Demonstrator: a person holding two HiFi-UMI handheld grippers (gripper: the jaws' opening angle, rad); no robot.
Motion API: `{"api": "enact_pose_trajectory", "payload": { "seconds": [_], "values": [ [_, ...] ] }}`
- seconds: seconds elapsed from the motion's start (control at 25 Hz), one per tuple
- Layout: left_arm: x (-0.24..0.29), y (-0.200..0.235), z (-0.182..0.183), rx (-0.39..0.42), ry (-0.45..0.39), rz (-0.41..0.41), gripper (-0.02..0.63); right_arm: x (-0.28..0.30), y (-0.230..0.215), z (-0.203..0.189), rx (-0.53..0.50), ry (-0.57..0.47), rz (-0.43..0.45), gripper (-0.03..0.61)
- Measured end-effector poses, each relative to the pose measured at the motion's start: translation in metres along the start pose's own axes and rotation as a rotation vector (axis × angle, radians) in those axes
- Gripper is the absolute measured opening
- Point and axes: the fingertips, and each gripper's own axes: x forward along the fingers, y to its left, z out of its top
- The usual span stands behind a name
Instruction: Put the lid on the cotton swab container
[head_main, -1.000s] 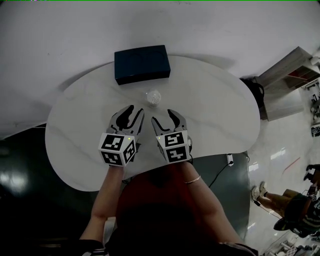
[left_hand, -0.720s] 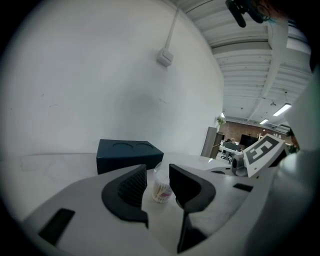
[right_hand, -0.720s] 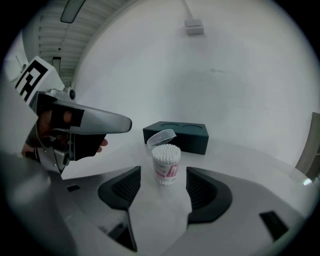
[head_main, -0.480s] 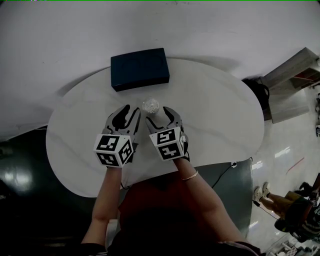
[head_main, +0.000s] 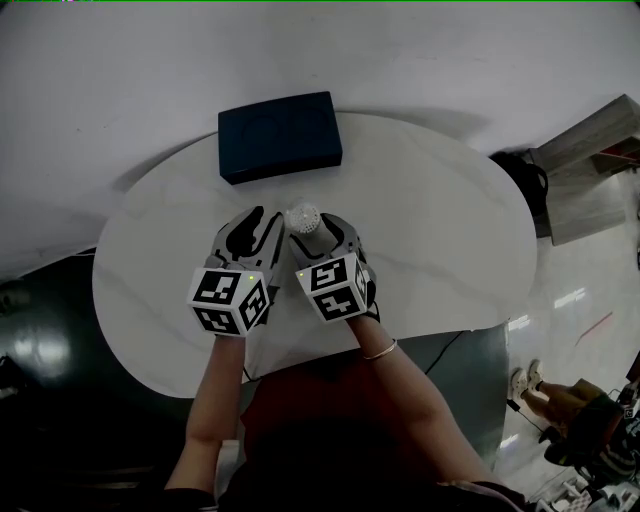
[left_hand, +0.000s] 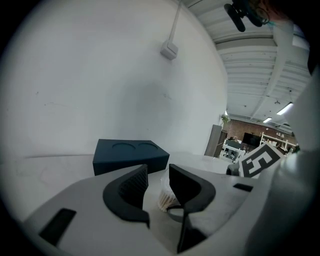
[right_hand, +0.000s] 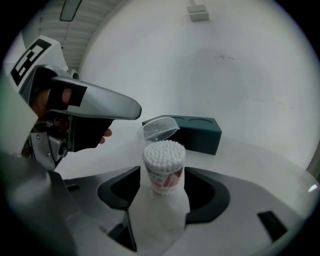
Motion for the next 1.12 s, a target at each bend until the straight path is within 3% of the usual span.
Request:
{"api": "enact_pose_trajectory", "payload": {
  "seconds": [0.48,0.92,1.12],
  "values": [
    [0.017,0.001,0.001,-0.004,0.036,0.0,0.117,0.007,-0.004,-0.005,-0.004,0.02,0.01,0.27],
    [0.028,-0.008,-0.007,0.007,0.102,-0.051,0.117,0.01,-0.002,-0.005,-0.028,0.028,0.005,0.249],
    [0.032,-0.012,-0.013,0.041,0.134,-0.047,0.119,0.009,-0.002,-0.005,-0.027,0.029,0.004,0.247]
  ]
}}
